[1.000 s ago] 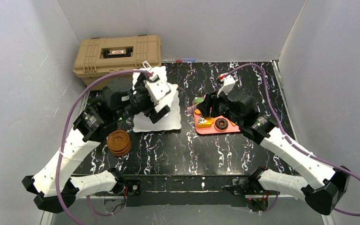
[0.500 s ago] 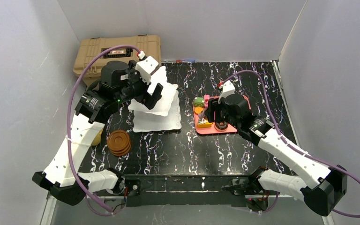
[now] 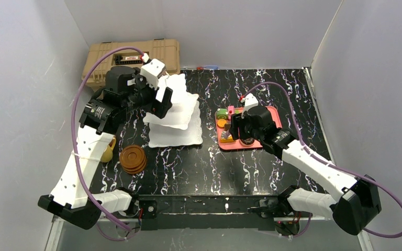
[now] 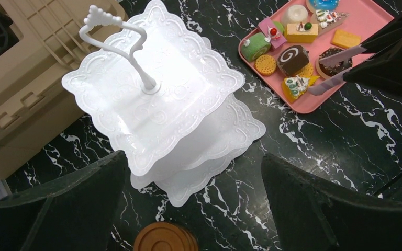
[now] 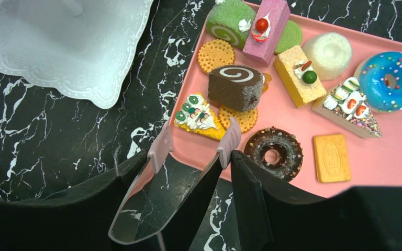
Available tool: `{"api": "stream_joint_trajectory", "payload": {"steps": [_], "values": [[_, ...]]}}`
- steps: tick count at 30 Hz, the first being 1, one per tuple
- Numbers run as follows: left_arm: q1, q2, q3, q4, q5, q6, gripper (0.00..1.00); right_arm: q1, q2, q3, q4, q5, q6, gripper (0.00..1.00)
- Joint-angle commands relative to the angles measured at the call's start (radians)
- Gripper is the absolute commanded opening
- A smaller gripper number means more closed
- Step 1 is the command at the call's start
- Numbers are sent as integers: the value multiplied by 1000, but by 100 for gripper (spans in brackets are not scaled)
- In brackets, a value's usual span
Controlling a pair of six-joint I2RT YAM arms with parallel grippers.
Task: Serve the afternoon tea
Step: Pick up the desert from the tray.
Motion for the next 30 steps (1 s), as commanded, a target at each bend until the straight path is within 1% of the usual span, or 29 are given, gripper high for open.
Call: {"api": "stream_joint_trajectory", "payload": {"steps": [1, 6, 9, 12, 21, 23, 30], "values": [[33, -10, 34, -36, -5, -38, 98, -41, 21, -16, 112, -71, -34, 65], [60, -11, 38, -41, -3, -39, 98, -85, 59, -41, 177, -155, -40, 66], [69, -11, 43, -41, 3, -38, 98, -103, 80, -56, 211, -166, -42, 67], [74, -13, 45, -41, 6, -33, 98, -114, 94, -62, 233, -209, -47, 67], [78, -16, 50, -42, 18, -31, 98, -117, 127, -67, 253, -222, -67, 66], [79, -15, 55, -43, 20, -30, 98, -117, 131, -76, 283, -226, -68, 66], [81, -14, 63, -49, 29, -23, 98, -117, 126, -119, 288, -235, -64, 65]]}}
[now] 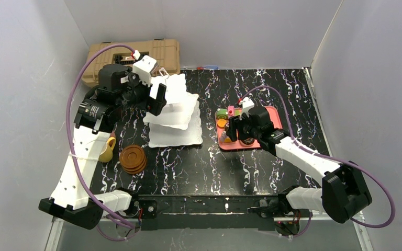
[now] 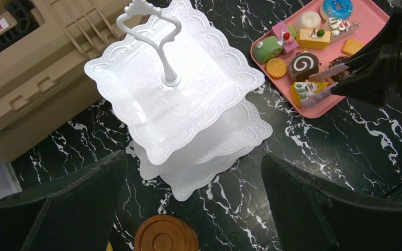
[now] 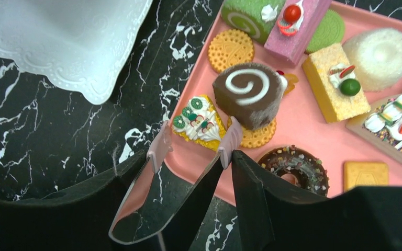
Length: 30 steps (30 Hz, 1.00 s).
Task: Serve the afternoon tea
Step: Pick up the desert from the tray, then place the desert on the desert table.
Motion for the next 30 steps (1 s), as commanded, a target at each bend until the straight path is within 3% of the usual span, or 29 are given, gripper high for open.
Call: {"api": "stream_joint_trajectory", "payload": {"steps": [1, 9, 14, 20, 30], "values": [[6, -14, 36, -13, 21, 6, 98, -4, -13, -22, 55, -19, -8, 65], [6, -11, 48, -15, 24, 7, 98, -4, -8, -47, 75, -10, -7, 58], [6, -14, 48, -12, 11, 17, 98, -4, 27, -27, 85, -11, -19, 33], [7, -14, 54, -10, -5, 23, 98, 0, -9, 2, 58, -4, -17, 17], [6, -13, 52, -4, -6, 18, 98, 37, -93, 139, -46, -29, 13, 15]]}}
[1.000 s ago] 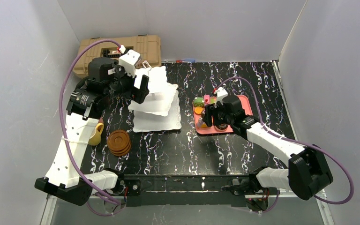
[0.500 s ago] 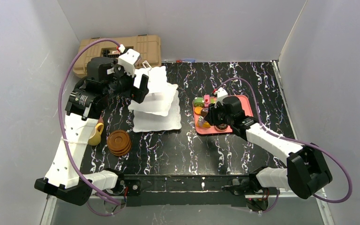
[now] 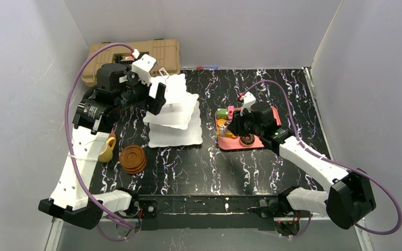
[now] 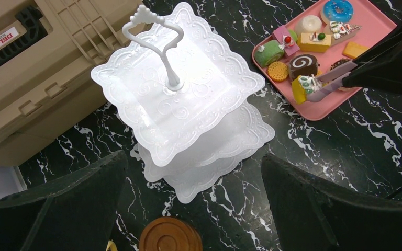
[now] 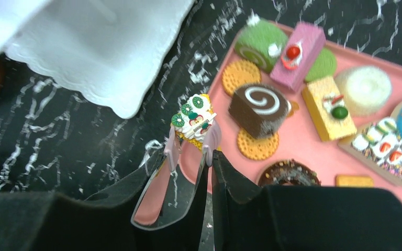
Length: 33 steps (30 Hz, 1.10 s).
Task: Serve the afternoon tea
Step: Place the desert on the desert table.
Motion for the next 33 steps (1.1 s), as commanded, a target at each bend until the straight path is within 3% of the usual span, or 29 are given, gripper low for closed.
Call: {"api": "stream_joint_trajectory", "payload": {"steps": [1, 10, 16, 33], "values": [[6, -13, 31, -4, -6, 3, 98, 35, -36, 108, 23, -22, 30, 15], [7, -29, 31, -6, -16, 10, 98, 181, 161, 190, 194, 63, 40, 15], [7, -40, 27, -17, -20, 16, 98, 221, 265, 196, 363, 102, 80, 15], [8, -48, 24, -27, -21, 26, 98, 283, 424, 164, 582, 153, 184, 15]]}}
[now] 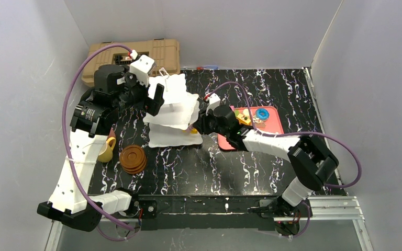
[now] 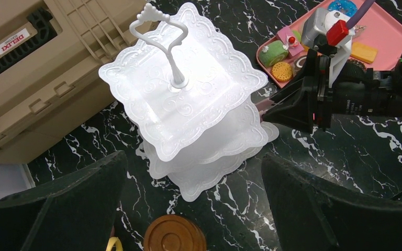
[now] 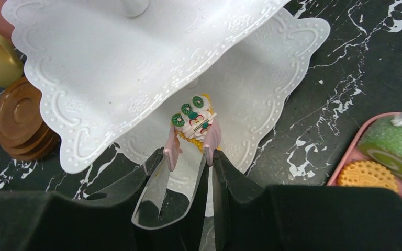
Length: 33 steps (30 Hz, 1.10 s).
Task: Serve the afternoon tea
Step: Place the desert on the desert table.
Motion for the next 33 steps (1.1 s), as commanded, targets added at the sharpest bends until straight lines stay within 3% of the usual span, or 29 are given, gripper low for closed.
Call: {"api": "stream_joint_trajectory", "payload": {"steps": [1, 5, 11, 20, 27, 33], "values": [[8, -29, 21, -20, -7, 17, 98, 16, 18, 5, 157, 30, 51, 15], [7, -32, 17, -19, -5, 16, 98, 27, 35, 4, 171, 34, 59, 23], [8, -33, 20, -20, -7, 16, 98, 36, 60, 7, 165, 18, 48, 42], [8, -29, 25, -21, -5, 15, 98, 42, 60, -5, 153, 20, 28, 57], [7, -23, 37, -24, -2, 13, 98, 42, 33, 4, 132, 30, 13, 63], [7, -32, 32, -27, -2, 17, 98, 40, -23, -1, 106, 50, 3, 55]]}}
